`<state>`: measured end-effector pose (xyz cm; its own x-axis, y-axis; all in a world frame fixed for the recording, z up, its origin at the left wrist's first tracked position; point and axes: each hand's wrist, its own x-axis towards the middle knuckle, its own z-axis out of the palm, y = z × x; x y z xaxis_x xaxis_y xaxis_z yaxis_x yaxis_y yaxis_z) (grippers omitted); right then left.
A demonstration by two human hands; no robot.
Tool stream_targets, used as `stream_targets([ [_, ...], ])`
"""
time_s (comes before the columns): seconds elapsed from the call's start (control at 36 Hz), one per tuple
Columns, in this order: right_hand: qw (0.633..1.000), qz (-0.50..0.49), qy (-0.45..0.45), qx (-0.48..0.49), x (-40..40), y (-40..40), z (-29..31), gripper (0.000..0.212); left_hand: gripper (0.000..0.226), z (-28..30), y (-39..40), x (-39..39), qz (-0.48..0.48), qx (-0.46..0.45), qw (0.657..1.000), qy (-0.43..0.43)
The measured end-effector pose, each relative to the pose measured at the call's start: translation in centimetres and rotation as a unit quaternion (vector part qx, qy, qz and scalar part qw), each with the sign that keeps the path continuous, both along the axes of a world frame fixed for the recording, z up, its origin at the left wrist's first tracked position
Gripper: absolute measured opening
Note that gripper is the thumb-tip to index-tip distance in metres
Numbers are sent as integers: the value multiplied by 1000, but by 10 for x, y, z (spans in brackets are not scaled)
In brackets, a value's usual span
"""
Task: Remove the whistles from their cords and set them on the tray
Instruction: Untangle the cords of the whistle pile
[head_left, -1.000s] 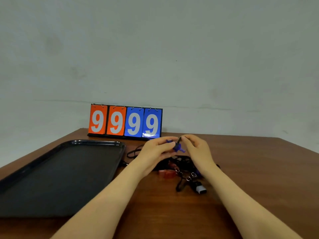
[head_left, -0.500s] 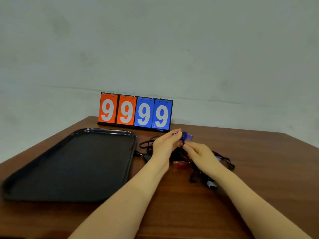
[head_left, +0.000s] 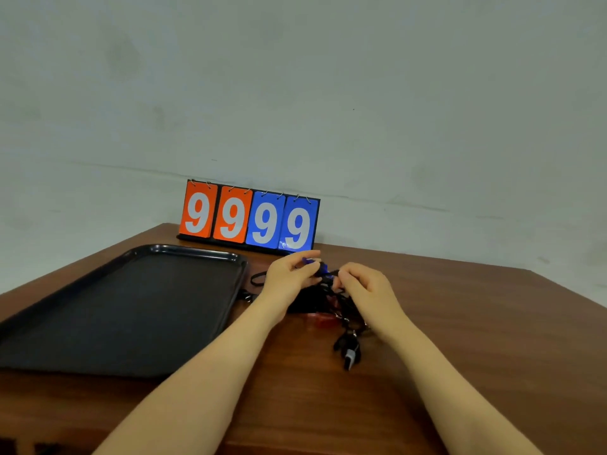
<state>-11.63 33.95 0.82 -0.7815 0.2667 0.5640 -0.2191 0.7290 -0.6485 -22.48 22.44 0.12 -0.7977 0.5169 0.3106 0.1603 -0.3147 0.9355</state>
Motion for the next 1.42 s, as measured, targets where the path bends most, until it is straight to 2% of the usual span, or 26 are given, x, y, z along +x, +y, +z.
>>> stream_targets([
  [0.19,997,-43,48,-50,-3,16,2,33,26,0,4,1,-84,-65,993,54],
  [0.39,993,-81,28,-83,-3,35,1,25,26,5,6,13,-134,-91,984,69],
  [0.44,990,-84,32,-104,-4,40,0,26,28,4,6,14,-156,-71,984,46],
  [0.53,986,-100,19,-130,-9,44,-5,35,29,2,8,17,-185,-11,982,-33],
  [0.56,987,-105,-1,-120,-12,44,-8,36,29,0,8,18,-190,7,980,-59],
  [0.64,991,-115,-71,-9,-20,39,-17,32,28,-1,11,19,-186,76,971,-132],
  [0.72,990,-103,-73,60,-19,30,-20,35,30,-2,12,14,-156,127,965,-168],
  [0.83,983,-68,-84,151,-10,13,-15,32,33,-4,11,8,-113,117,975,-153],
  [0.92,982,-64,-58,169,-5,7,-11,27,28,0,7,7,-88,74,989,-92],
  [0.97,985,-56,-44,156,-3,5,-9,22,26,2,4,7,-49,10,999,-6],
  [1.06,989,-53,-40,130,0,7,-6,19,28,2,-2,7,-4,-99,987,130],
  [1.19,997,-75,11,18,2,18,0,25,28,7,-7,16,-48,-169,963,203],
  [1.31,996,-53,25,-67,1,25,1,24,30,11,-9,19,-81,-166,966,183],
  [1.42,983,-35,29,-180,1,28,5,27,29,13,-10,19,-154,-70,983,66],
])
